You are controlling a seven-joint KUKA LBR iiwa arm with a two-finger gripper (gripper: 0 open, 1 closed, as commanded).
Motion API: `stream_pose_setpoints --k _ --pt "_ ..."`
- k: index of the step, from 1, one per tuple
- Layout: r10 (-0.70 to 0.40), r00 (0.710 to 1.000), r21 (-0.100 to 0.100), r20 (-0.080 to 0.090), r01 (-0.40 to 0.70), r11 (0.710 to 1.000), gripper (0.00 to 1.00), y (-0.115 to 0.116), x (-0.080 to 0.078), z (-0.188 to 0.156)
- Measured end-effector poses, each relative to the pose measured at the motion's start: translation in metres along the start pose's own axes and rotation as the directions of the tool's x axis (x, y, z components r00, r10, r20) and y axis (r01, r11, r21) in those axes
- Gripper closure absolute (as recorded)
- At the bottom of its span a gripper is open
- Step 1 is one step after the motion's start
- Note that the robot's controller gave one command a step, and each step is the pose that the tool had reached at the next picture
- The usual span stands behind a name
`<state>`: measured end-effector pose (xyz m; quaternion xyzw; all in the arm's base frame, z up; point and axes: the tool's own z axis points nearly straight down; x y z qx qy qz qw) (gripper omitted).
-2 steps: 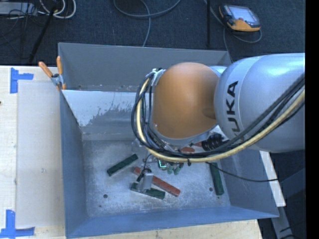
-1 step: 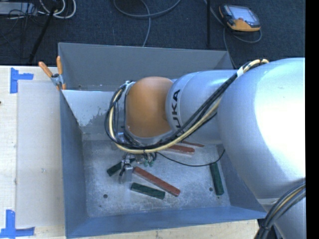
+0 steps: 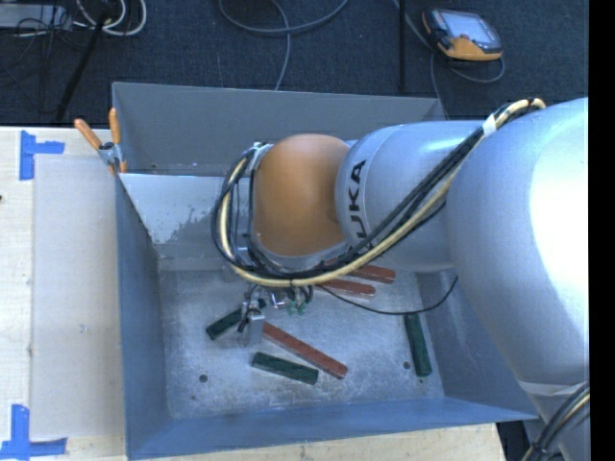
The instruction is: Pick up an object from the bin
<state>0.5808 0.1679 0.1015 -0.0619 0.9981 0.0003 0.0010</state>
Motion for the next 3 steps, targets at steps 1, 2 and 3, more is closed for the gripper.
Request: stream_pose_setpoints --k 1,2,3 --pt "-0.161 0.987 0.0 -0.001 0.161 0.987 0.0 0.002 -0.008 0.002" --pt "-0.259 0.966 -0.001 -0.003 0.259 0.966 0.0 -0.001 0.001 0.032" --pt "-0.254 0.967 -0.001 -0.002 0.254 0.967 0.0 -0.001 0.0 0.031"
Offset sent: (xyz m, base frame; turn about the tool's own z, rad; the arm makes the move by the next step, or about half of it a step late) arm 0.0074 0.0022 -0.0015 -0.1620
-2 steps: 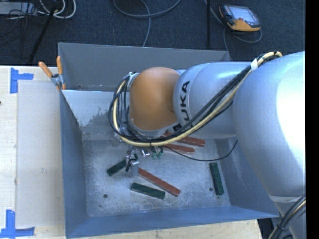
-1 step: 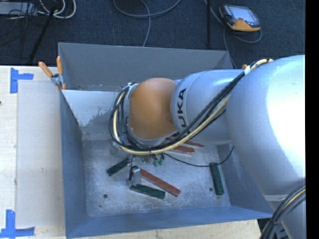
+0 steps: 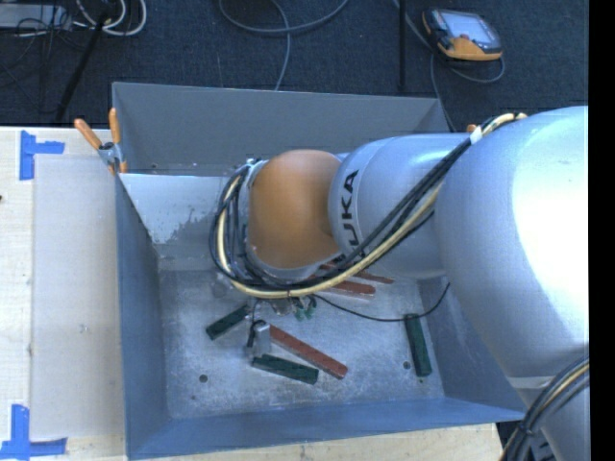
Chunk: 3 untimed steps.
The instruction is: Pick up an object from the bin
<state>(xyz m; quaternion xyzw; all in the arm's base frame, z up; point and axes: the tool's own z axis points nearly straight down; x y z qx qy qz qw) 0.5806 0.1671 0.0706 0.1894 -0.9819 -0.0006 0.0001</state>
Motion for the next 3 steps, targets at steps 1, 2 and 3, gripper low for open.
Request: stream_pose_setpoints --k 1,2,3 --pt "0.001 1.0 0.0 0.001 -0.001 1.0 1.0 0.0 0.0 0.0" --pt "0.006 1.0 0.001 0.004 -0.006 1.0 1.0 0.0 -0.001 -0.028" --pt "0.011 1.0 0.002 0.008 -0.011 1.0 1.0 0.0 -0.003 -0.104"
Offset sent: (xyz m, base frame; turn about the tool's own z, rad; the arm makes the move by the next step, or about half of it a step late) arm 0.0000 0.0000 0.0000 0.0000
